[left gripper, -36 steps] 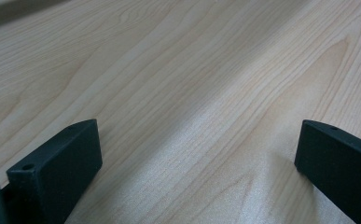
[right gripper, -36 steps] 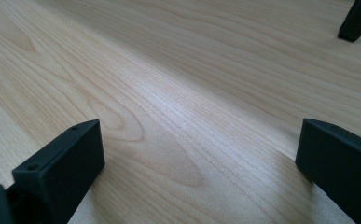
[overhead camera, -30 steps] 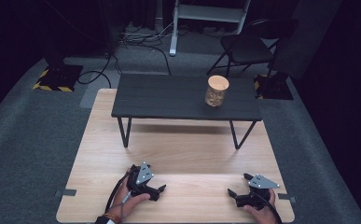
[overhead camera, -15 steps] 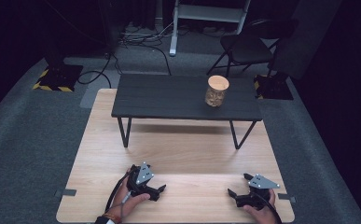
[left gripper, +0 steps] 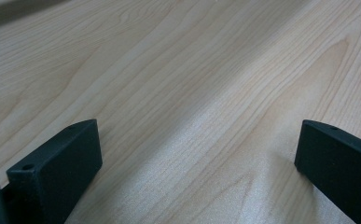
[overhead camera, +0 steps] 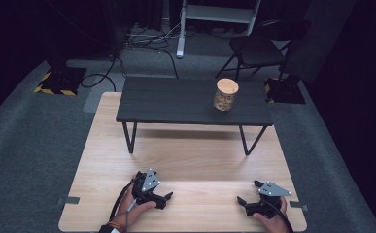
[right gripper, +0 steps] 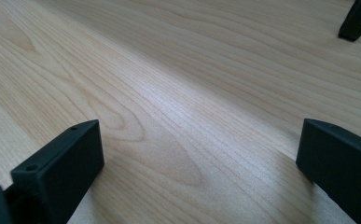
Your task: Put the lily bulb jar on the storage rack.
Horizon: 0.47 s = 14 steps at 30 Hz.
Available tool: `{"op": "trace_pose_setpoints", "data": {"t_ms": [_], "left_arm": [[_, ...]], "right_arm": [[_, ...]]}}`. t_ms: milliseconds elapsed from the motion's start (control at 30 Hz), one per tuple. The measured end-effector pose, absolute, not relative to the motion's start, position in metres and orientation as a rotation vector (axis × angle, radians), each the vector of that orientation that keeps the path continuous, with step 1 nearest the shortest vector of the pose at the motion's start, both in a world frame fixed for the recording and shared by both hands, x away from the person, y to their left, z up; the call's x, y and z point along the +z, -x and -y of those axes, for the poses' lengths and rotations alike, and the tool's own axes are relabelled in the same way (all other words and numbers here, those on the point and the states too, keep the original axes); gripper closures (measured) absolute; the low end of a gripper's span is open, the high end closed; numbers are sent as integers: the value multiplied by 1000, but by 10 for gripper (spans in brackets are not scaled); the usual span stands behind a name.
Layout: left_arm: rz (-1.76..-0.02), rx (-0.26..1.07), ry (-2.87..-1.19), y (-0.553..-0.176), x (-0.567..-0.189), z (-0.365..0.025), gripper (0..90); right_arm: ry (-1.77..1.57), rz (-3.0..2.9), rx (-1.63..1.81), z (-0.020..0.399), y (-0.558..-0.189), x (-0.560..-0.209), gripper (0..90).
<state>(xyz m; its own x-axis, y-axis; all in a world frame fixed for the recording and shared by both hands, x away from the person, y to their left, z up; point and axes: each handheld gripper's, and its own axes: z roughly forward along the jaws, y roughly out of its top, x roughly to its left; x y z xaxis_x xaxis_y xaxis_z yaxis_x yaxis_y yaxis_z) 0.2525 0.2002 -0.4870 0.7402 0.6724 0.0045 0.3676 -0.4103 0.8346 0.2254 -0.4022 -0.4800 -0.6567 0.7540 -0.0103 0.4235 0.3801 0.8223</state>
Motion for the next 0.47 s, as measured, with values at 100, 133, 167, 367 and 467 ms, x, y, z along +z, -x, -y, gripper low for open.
{"op": "trace_pose_setpoints", "data": {"t_ms": [100,133,167,367,467], "left_arm": [[-785,428,-2040,-252,-487,-200,5],[-785,429,-2040,-252,-487,-200,5],[-785,429,-2040,-252,-487,-200,5],[-785,429,-2040,-252,-487,-200,5],[-785,429,-2040,-252,-487,-200,5]], "right_arm": [[-1019,-2264,1178,402,-226,-480,0],[-1018,-2264,1178,402,-226,-480,0],[-1018,-2264,1178,403,-226,-480,0],[-1012,-2268,1181,404,-227,-480,0],[-1013,-2267,1181,404,-226,-480,0]]}}
